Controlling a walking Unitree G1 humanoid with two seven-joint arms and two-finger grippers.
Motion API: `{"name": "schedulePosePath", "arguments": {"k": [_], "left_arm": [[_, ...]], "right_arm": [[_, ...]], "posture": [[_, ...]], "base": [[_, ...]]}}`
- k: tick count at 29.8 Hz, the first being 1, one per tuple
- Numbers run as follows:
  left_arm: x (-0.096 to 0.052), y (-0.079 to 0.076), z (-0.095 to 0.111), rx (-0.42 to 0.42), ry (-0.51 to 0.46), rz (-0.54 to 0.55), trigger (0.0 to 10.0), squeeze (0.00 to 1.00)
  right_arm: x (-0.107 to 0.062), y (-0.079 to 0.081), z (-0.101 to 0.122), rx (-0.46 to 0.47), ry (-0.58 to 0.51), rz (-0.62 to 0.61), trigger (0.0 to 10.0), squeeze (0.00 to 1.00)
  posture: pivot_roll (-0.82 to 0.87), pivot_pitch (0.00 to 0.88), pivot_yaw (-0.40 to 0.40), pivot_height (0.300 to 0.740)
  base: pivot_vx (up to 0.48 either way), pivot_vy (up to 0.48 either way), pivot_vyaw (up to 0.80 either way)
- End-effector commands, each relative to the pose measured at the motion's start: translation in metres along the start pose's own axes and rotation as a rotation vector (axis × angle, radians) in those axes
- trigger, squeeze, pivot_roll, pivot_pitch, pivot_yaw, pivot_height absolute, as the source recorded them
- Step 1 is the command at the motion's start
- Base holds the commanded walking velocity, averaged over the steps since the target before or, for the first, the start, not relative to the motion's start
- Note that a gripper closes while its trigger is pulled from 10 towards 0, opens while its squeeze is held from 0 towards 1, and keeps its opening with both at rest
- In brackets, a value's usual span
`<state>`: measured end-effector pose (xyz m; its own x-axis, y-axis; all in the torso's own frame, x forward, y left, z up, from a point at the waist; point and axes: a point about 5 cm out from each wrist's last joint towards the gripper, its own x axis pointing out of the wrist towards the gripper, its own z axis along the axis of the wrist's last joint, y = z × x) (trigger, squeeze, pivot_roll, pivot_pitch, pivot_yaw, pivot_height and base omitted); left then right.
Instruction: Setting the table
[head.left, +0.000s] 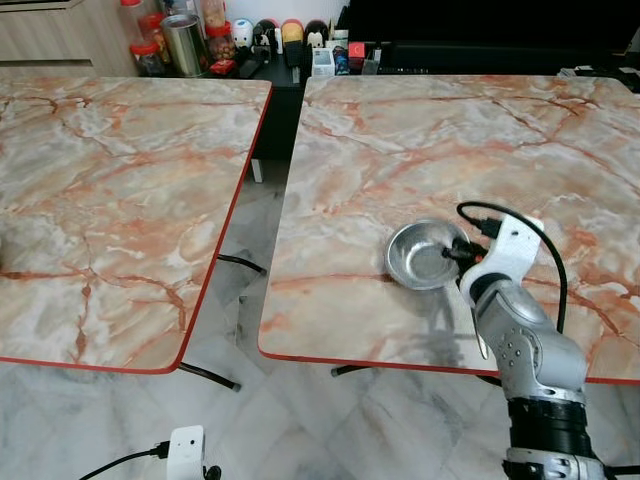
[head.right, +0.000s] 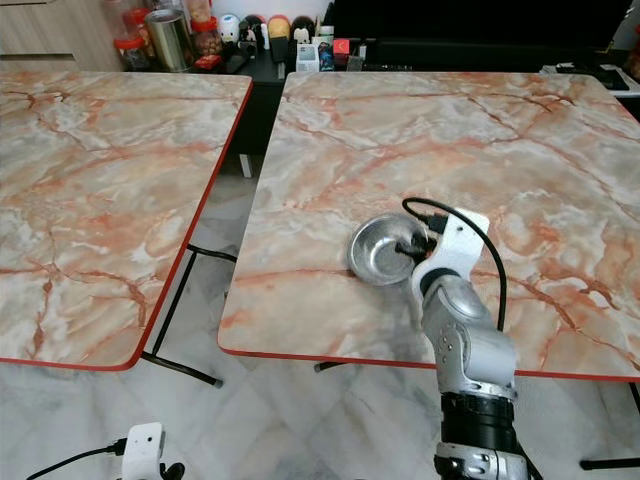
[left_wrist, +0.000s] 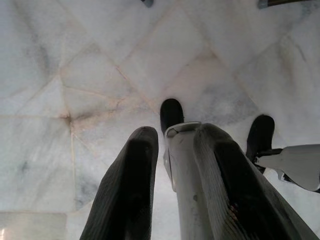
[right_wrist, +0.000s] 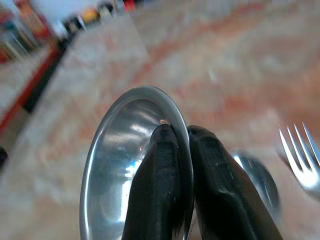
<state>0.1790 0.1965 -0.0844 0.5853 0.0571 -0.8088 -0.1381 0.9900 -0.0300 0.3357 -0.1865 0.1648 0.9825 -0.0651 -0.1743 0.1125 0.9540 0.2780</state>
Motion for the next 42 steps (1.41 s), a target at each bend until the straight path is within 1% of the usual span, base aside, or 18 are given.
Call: {"name": "schedulePosePath", "arguments": {"k": [1, 5, 8, 13, 17, 20, 24, 25, 26, 27, 28, 29, 32, 42], "left_arm": [[-0.001, 0.003, -0.007, 0.02, 0.031, 0.015, 10.0, 0.0], [-0.001, 0.001, -0.009, 0.016, 0.031, 0.014, 10.0, 0.0], [-0.002, -0.002, -0.011, 0.015, 0.031, 0.006, 10.0, 0.0], [-0.002, -0.003, -0.011, 0.016, 0.03, 0.006, 10.0, 0.0], [-0.001, -0.002, -0.009, 0.02, 0.03, 0.005, 10.0, 0.0], [-0.001, -0.002, -0.009, 0.021, 0.031, 0.004, 10.0, 0.0], [-0.001, -0.001, -0.009, 0.023, 0.032, 0.002, 10.0, 0.0], [-0.001, -0.001, -0.008, 0.023, 0.032, 0.002, 10.0, 0.0], [-0.001, -0.001, -0.008, 0.023, 0.032, 0.002, 10.0, 0.0], [-0.001, -0.001, -0.008, 0.024, 0.031, 0.002, 10.0, 0.0], [-0.001, -0.001, -0.008, 0.024, 0.031, 0.002, 10.0, 0.0], [-0.001, -0.001, -0.008, 0.024, 0.031, 0.002, 10.0, 0.0], [-0.001, -0.001, -0.008, 0.024, 0.03, 0.002, 10.0, 0.0], [-0.001, 0.0, -0.008, 0.024, 0.029, 0.006, 10.0, 0.0]], "right_arm": [[0.002, 0.005, 0.011, 0.03, -0.054, 0.023, 10.0, 0.0], [0.005, 0.007, 0.009, 0.021, -0.041, 0.021, 10.0, 0.0], [0.004, 0.006, 0.007, 0.029, -0.042, 0.016, 10.0, 0.0], [0.003, 0.005, 0.006, 0.031, -0.045, 0.013, 10.0, 0.0], [0.0, -0.003, -0.009, -0.01, 0.029, -0.029, 10.0, 0.0], [-0.001, -0.003, -0.012, -0.015, 0.037, -0.032, 10.0, 0.0], [-0.001, -0.002, -0.012, -0.003, 0.027, -0.03, 10.0, 0.0], [-0.001, 0.001, -0.009, 0.016, 0.002, -0.016, 10.0, 0.0], [-0.001, 0.001, -0.009, 0.016, 0.002, -0.016, 10.0, 0.0], [-0.001, 0.004, -0.002, 0.033, -0.036, 0.0, 1.9, 0.0], [-0.001, 0.004, -0.002, 0.033, -0.036, 0.0, 1.9, 0.0], [-0.001, 0.005, 0.001, 0.046, -0.054, 0.005, 0.0, 0.0], [0.0, 0.006, 0.005, 0.051, -0.073, 0.006, 0.0, 0.0], [0.002, 0.01, 0.01, 0.059, -0.098, 0.016, 0.0, 0.0]], "posture": [[-0.08, 0.11, 0.033, 0.74], [-0.07, 0.109, 0.031, 0.74], [-0.07, 0.11, 0.033, 0.74], [-0.07, 0.11, 0.034, 0.74], [-0.07, 0.118, 0.038, 0.74], [-0.08, 0.118, 0.039, 0.74], [-0.07, 0.117, 0.041, 0.74], [-0.07, 0.117, 0.041, 0.74], [-0.07, 0.117, 0.041, 0.74], [-0.07, 0.118, 0.042, 0.74], [-0.07, 0.118, 0.042, 0.74], [-0.07, 0.117, 0.042, 0.74], [-0.07, 0.116, 0.041, 0.74], [-0.07, 0.116, 0.04, 0.74]], "base": [[0.0, 0.0, 0.0], [0.0, 0.0, 0.0], [0.0, 0.0, 0.0], [0.0, 0.0, 0.0], [0.0, 0.0, 0.0], [0.0, 0.0, 0.0], [0.0, 0.0, 0.0], [0.0, 0.0, 0.0], [0.0, 0.0, 0.0], [0.0, 0.0, 0.0], [0.0, 0.0, 0.0], [0.0, 0.0, 0.0], [0.0, 0.0, 0.0], [0.0, 0.0, 0.0]]}}
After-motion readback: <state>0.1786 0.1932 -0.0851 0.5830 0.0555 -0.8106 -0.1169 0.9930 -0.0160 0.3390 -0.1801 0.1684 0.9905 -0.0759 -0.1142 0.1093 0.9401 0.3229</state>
